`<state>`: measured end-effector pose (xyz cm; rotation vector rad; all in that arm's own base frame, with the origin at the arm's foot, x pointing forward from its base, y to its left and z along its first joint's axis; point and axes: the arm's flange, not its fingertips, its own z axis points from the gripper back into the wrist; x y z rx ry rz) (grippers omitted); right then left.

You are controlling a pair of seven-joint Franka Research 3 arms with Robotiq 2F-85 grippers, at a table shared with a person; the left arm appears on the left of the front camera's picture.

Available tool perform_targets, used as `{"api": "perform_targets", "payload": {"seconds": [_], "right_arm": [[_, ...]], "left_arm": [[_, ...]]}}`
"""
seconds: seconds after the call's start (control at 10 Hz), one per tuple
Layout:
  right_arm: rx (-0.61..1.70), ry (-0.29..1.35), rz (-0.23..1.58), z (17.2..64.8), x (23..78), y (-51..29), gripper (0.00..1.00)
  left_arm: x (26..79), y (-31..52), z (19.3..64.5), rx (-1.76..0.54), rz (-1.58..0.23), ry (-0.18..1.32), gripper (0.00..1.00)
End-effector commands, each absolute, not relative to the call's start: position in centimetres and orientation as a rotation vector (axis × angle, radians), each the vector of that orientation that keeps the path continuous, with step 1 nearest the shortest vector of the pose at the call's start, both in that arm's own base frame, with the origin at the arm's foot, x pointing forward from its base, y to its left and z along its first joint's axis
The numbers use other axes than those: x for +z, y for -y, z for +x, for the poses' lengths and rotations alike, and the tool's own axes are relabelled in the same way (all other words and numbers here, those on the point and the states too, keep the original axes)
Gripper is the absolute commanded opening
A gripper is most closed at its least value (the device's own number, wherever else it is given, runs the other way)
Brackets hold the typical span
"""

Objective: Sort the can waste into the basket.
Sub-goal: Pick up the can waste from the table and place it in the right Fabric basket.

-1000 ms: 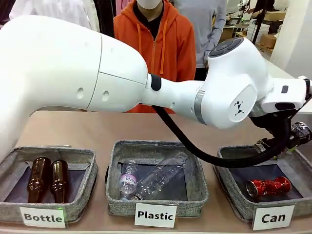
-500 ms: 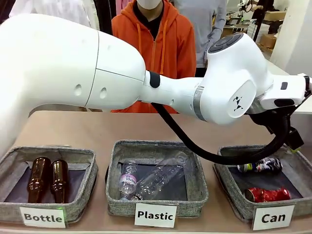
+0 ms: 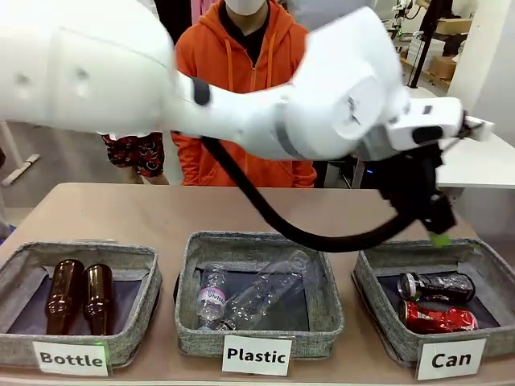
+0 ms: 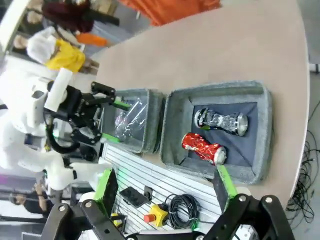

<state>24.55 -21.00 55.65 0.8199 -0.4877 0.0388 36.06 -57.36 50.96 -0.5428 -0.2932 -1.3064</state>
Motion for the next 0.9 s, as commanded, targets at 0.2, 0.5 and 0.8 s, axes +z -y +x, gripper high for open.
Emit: {"api": "perform_targets", "payload": {"seconds": [0.2,0.5,0.8], "right_arm": [[0.267,0.392,0.957,35.2,54.6,9.2,1.0],[0.305,0.279,1.113,39.7,50.6,-0.4,1.0],[0.274,0.145,1.301,42.2,46.7,-6.3,1.0]], "left_arm": [[51.9,38.1,35.1,-0.999,-0.529,0.325,0.85],[52.8,24.3,37.6,-0.576,-0.697,0.33,0.85],[50.3,10.9,37.6,-0.277,-0.987,0.25,0.85]]}}
